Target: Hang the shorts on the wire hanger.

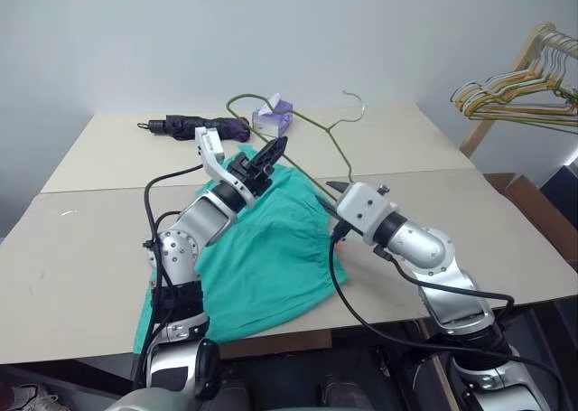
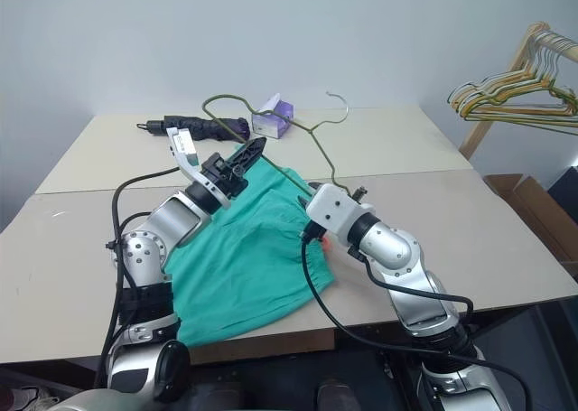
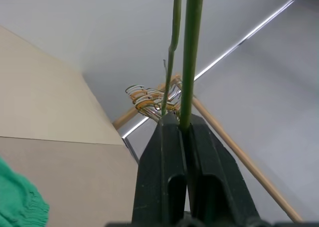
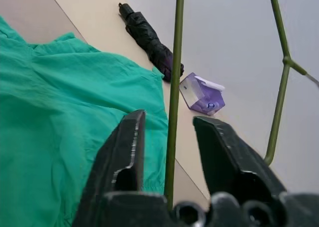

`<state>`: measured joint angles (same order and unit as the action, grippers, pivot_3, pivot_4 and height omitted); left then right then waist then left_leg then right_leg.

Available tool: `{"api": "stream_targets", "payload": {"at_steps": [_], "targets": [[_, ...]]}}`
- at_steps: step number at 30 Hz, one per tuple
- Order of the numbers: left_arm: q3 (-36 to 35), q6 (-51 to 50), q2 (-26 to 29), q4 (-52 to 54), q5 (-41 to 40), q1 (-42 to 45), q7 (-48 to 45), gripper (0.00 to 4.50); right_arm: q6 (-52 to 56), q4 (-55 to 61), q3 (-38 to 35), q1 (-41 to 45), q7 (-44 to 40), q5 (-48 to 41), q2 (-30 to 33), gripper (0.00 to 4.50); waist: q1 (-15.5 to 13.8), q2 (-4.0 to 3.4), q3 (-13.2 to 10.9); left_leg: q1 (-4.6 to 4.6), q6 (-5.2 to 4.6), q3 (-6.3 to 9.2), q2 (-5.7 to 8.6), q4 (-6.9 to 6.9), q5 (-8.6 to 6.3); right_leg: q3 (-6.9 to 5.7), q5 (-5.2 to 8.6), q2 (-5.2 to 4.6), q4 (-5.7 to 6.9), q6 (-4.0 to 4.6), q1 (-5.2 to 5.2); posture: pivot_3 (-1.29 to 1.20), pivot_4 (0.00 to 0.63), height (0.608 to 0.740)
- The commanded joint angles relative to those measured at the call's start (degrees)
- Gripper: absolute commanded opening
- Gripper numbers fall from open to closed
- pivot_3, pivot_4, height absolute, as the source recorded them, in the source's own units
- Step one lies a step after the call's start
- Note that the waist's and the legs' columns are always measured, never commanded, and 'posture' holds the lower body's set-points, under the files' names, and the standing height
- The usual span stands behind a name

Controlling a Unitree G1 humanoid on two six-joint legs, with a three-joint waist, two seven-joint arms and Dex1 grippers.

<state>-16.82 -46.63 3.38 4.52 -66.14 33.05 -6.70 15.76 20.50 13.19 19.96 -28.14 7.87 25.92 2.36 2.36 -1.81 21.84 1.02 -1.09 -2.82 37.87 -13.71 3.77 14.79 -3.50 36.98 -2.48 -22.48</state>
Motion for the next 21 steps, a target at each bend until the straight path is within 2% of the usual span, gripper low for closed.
{"api": "stream_targets", "payload": {"at_steps": [1, 4, 7, 10, 12, 16, 21], "targets": [[0.1, 1.9, 2.4, 0.5, 1.7, 1.3, -3.6, 0.00, -0.4, 3.5, -2.6, 1.5, -2.2, -2.0, 1.3, 3.32, 0.1, 0.00, 0.0, -0.01, 0.00, 0.00, 0.00, 0.00, 0.00, 0.00, 0.00, 0.00, 0.00, 0.00, 0.00, -0.01, 0.000, 0.740], [1.0, 2.5, 6.5, -0.6, 5.1, 1.7, -7.6, 0.00, 6.0, 6.3, -7.0, 1.9, -7.2, -9.0, 3.1, 4.40, 0.0, -0.01, 0.0, 0.00, 0.00, 0.00, 0.00, 0.00, 0.00, -0.01, 0.00, 0.00, 0.00, 0.00, 0.00, -0.01, 0.000, 0.740], [0.0, 3.0, 10.6, -3.1, 5.6, 3.1, -13.6, 0.00, 13.1, 8.0, -12.7, 2.4, -13.8, -19.9, 6.0, 4.40, 0.0, -0.01, 0.0, 0.01, 0.00, 0.00, 0.00, 0.00, 0.00, -0.02, 0.00, 0.00, -0.02, 0.00, 0.01, -0.01, 0.000, 0.740], [0.3, 4.2, 17.1, -5.5, 7.2, 4.9, -24.8, 0.00, 27.8, 5.5, -19.5, 5.0, -22.7, -36.8, 10.6, 4.40, 0.1, -0.02, -0.1, 0.01, 0.00, 0.00, -0.01, 0.00, 0.00, -0.05, 0.00, 0.00, -0.02, 0.01, 0.01, -0.01, 0.000, 0.740], [-0.2, 3.8, 21.1, -7.7, 6.4, 6.3, -33.2, 0.00, 34.0, 2.4, -21.1, 7.4, -26.9, -43.3, 13.7, 4.40, 0.1, -0.03, -0.1, 0.00, 0.00, 0.01, -0.02, -0.01, 0.00, -0.07, 0.00, 0.00, -0.05, 0.03, 0.02, -0.01, 0.000, 0.740], [-1.1, 2.5, 27.8, -11.0, 4.4, 8.6, -50.1, 0.00, 42.5, -6.0, -20.0, 13.2, -34.8, -51.4, 18.1, 4.40, 0.4, -0.08, -0.1, -0.01, -0.01, -0.01, -0.04, -0.08, 0.00, -0.09, 0.01, 0.00, -0.14, 0.04, 0.02, 0.00, 0.000, 0.740], [-1.7, 2.0, 30.4, -13.7, 3.0, 10.0, -61.3, 0.00, 48.0, -13.4, -14.0, 18.2, -42.1, -54.7, 19.2, 4.40, 0.3, -0.17, -0.2, 0.06, -0.01, -0.02, -0.06, -0.10, -0.01, -0.09, 0.02, 0.00, -0.16, 0.03, -0.04, 0.00, 0.000, 0.740]]}}
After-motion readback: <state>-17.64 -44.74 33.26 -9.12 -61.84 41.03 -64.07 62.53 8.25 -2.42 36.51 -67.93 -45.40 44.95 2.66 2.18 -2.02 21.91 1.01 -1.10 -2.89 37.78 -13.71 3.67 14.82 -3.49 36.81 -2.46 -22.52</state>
